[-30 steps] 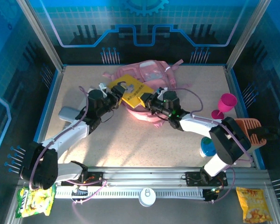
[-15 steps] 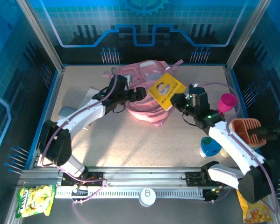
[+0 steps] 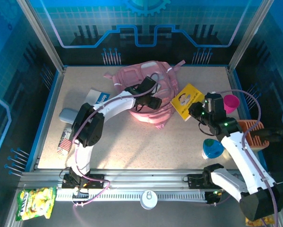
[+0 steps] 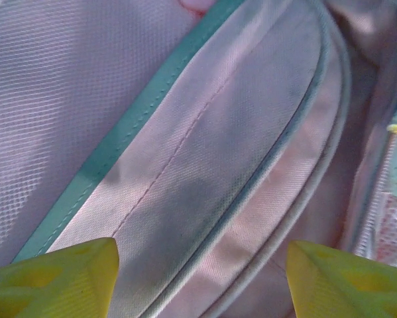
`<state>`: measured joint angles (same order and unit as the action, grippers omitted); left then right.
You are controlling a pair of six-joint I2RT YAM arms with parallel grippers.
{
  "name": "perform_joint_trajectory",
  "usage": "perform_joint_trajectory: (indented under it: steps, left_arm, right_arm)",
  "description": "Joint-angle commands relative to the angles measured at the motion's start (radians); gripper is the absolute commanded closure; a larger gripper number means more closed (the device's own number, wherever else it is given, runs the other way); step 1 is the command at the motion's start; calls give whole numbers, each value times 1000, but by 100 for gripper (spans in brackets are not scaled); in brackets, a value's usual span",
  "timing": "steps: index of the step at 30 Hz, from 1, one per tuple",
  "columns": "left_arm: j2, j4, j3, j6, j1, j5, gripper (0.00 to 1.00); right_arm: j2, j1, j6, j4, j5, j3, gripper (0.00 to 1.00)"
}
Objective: Pack the student bag
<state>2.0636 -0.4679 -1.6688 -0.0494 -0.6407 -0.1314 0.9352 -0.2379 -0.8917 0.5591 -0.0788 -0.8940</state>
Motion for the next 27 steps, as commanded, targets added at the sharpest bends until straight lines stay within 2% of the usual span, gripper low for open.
perform_joint_trajectory:
  steps: [1,4,9,15,20,25,27]
  left_arm:
    - [50,-111,-82,105,-6,-85,34]
    - [87,-131,-114,125,-8,-128,38]
    - [126,-159,-161,127,-8,-223,51]
    - [119,-144,-180,131,-8,-242,73]
    - [47,-128,-188,113,-8,-231,91]
    - [-59,-77,-169,86,-7,-223,100]
    - [-101,-37,-150,73,-7,-228,100]
  right_arm:
    - [-29,18,24,6,-7,-42,98]
    - [-38,19,18,9,-6,-33,98]
    - [-52,21,12,10,-2,-25,98]
    - [-73,25,11,22,-15,-26,97]
    - [-99,33,19,50,-33,-38,97]
    - [-135,66,21,49,0,-29,96]
    - [-147,75,10,25,30,-11,96]
